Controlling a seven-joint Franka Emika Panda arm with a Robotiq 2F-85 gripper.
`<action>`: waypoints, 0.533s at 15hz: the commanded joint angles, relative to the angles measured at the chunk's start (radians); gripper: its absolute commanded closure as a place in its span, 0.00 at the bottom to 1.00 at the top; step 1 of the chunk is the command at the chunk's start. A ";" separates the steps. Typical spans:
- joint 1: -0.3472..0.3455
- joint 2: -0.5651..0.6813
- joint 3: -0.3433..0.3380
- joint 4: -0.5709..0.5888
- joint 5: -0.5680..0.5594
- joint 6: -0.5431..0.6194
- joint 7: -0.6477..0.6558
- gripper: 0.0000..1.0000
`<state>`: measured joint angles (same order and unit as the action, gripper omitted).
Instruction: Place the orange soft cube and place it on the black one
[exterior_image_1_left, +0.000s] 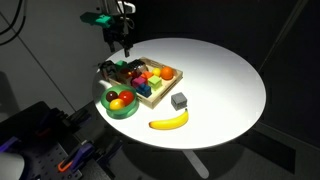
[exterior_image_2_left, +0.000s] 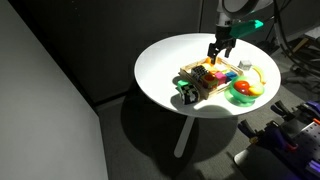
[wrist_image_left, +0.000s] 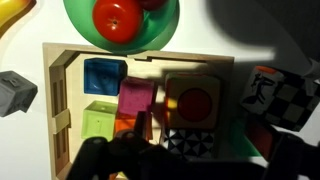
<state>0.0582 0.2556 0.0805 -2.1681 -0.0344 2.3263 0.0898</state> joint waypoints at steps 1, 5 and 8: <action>0.014 0.056 -0.011 0.033 0.001 0.044 0.006 0.00; 0.021 0.110 -0.013 0.045 0.005 0.089 0.018 0.00; 0.026 0.154 -0.013 0.068 0.011 0.080 0.022 0.00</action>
<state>0.0679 0.3646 0.0789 -2.1433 -0.0330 2.4146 0.0954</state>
